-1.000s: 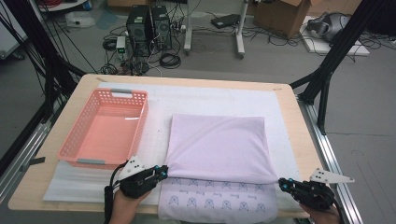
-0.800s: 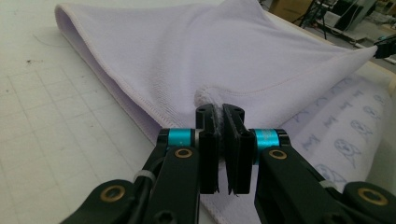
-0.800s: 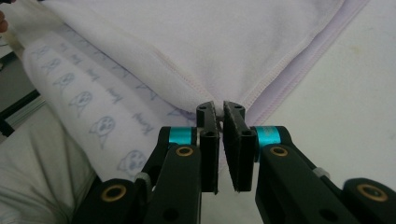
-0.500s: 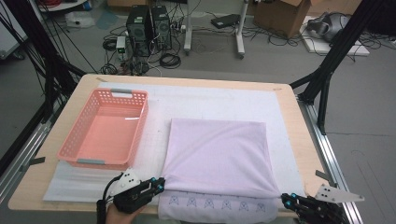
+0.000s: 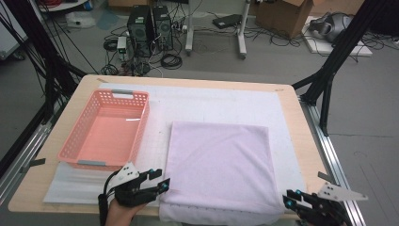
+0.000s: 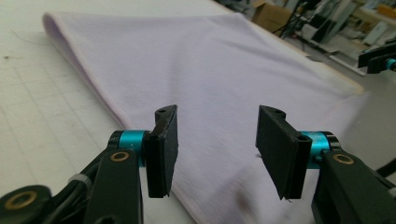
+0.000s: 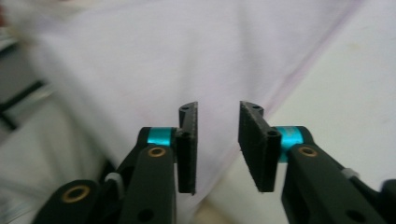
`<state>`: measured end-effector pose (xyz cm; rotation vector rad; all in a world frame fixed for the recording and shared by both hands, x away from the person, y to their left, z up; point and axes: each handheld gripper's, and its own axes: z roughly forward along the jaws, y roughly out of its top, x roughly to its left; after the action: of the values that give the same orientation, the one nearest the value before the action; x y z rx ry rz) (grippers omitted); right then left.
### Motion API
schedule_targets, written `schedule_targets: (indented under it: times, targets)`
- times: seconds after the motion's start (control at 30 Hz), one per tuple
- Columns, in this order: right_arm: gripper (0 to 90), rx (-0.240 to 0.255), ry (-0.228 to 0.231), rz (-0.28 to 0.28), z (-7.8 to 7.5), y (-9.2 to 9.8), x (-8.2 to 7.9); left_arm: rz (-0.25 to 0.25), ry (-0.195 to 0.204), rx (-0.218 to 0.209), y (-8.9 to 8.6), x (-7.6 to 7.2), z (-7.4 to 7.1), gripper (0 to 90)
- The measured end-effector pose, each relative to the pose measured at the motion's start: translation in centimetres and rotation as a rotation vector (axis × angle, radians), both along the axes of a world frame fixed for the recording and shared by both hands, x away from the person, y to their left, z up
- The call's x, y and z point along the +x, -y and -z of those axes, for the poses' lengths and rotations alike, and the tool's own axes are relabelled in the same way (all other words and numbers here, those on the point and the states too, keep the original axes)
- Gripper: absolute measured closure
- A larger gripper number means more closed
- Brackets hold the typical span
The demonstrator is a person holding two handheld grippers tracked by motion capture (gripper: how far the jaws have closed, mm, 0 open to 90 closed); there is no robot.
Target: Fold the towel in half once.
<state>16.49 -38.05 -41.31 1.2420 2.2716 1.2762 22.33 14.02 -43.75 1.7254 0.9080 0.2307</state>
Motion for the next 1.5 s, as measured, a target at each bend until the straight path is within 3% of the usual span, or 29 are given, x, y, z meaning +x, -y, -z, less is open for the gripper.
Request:
schedule_targets:
  times: [0.2, 0.3, 0.33, 0.43, 0.57, 0.6, 0.7, 0.83, 0.97, 1.03, 1.07, 1.17, 1.27, 1.33, 1.43, 1.5]
  targets:
    - [76.3, -0.088, -0.012, 0.097, 1.7, -1.8, 5.1, -0.070, -0.076, 0.047, 0.9, 3.8, 1.1, 49.9]
    - [78.2, -0.083, -0.026, 0.139, 2.4, -2.3, 6.9, -0.081, -0.098, 0.050, 1.0, 4.7, 1.5, 50.3]
    - [79.2, -0.086, -0.032, 0.138, 2.5, -2.4, 7.2, -0.084, -0.112, 0.046, 1.1, 4.8, 1.5, 50.3]
    - [89.7, -0.108, -0.054, 0.123, 3.1, -2.8, 7.7, -0.084, -0.106, 0.048, 1.1, 5.0, 1.5, 49.6]
    - [89.9, -0.151, -0.076, 0.138, 2.7, -2.3, 6.8, -0.095, -0.100, 0.054, 1.2, 5.3, 1.3, 45.3]
    - [88.6, -0.148, -0.074, 0.148, 2.7, -1.8, 6.6, -0.095, -0.093, 0.055, 1.3, 5.5, 1.1, 44.5]
    - [70.6, -0.078, -0.058, 0.171, 2.6, -0.9, 6.9, -0.096, -0.081, 0.067, 1.6, 6.5, 0.6, 42.2]
    - [60.4, -0.060, -0.008, 0.179, 1.9, -1.1, 9.0, -0.110, -0.049, 0.047, 2.1, 8.5, 0.1, 42.4]
    - [54.9, -0.043, 0.019, 0.181, 1.4, -1.8, 12.3, -0.117, -0.011, 0.098, 3.0, 10.3, 0.2, 43.0]
    - [53.6, -0.052, 0.005, 0.194, 1.5, -2.2, 14.0, -0.138, -0.028, 0.133, 3.1, 11.5, 0.4, 42.8]
    - [51.6, -0.057, -0.011, 0.199, 1.6, -2.3, 14.9, -0.150, -0.027, 0.134, 3.2, 11.8, 0.4, 42.8]
    - [48.9, -0.073, -0.025, 0.210, 2.1, -2.6, 16.5, -0.178, -0.014, 0.189, 3.3, 13.1, 0.7, 42.6]
    - [48.8, -0.072, -0.032, 0.224, 2.5, -2.7, 17.6, -0.190, -0.031, 0.212, 3.8, 14.2, 0.7, 43.0]
    - [49.7, -0.087, -0.042, 0.237, 2.8, -2.7, 18.2, -0.193, -0.063, 0.218, 4.3, 15.1, 0.9, 43.5]
    - [53.9, -0.106, -0.068, 0.252, 3.2, -2.7, 19.0, -0.216, -0.124, 0.238, 4.5, 16.1, 1.5, 43.4]
    - [59.9, -0.115, -0.064, 0.251, 3.2, -2.7, 19.3, -0.222, -0.130, 0.225, 4.4, 16.3, 1.5, 45.7]
